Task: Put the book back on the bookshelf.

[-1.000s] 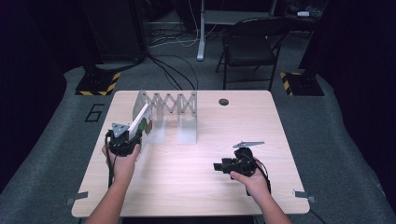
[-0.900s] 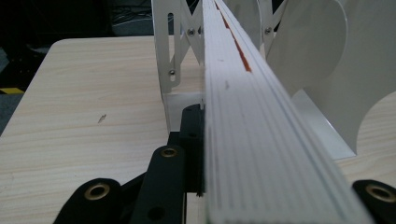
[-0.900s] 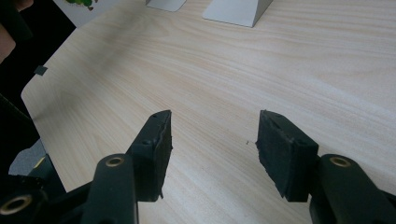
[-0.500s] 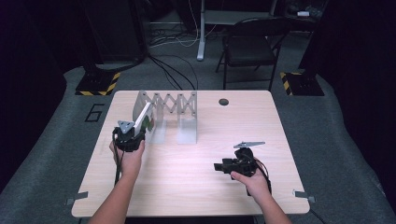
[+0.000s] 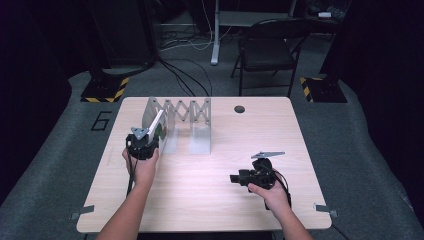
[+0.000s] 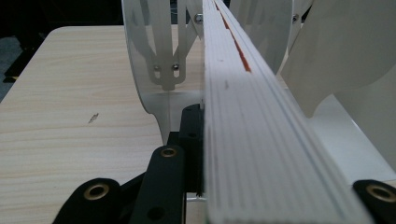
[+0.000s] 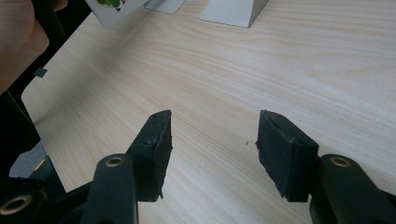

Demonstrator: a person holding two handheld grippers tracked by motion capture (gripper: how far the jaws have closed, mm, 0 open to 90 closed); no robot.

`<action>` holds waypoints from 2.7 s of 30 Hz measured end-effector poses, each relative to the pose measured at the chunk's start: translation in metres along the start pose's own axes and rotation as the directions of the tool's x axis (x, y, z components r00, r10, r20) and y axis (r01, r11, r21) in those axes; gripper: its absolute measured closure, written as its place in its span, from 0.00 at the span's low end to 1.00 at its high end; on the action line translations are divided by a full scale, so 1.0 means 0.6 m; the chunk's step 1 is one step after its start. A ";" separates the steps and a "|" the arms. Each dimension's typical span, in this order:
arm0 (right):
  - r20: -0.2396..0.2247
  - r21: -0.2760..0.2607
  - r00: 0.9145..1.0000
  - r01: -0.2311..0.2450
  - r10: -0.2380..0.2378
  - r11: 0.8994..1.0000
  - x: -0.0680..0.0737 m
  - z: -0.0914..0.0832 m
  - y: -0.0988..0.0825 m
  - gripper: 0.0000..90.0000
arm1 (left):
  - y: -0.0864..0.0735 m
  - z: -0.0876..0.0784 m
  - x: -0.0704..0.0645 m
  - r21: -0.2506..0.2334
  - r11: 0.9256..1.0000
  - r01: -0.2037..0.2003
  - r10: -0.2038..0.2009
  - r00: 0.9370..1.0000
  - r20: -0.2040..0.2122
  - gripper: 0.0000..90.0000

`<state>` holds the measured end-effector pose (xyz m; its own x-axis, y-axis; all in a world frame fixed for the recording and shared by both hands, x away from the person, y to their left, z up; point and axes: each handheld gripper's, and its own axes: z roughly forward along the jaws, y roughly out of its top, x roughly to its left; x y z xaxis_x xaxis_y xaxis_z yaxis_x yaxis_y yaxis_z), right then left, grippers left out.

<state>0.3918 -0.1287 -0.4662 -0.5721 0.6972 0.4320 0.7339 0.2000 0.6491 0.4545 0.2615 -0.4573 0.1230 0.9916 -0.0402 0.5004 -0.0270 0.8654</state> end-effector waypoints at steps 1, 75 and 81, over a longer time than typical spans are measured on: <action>-0.002 -0.002 1.000 0.002 -0.002 1.000 0.000 0.000 0.000 0.50 | -0.001 0.002 -0.001 -0.003 1.000 0.001 -0.001 1.000 -0.005 0.84; 0.001 0.000 1.000 0.004 -0.004 1.000 0.002 0.000 -0.001 0.50 | -0.015 -0.061 -0.021 -0.019 0.997 -0.076 0.077 0.997 0.033 0.50; 0.002 0.000 1.000 0.001 -0.001 1.000 0.001 0.000 -0.001 0.50 | -0.016 -0.073 -0.017 -0.026 0.998 -0.057 0.058 0.997 0.054 0.47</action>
<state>0.3910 -0.1284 -0.4660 -0.5724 0.6982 0.4300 0.7331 0.2009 0.6498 0.4110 0.2571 -0.4434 0.1979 0.9801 -0.0165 0.4702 -0.0801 0.8789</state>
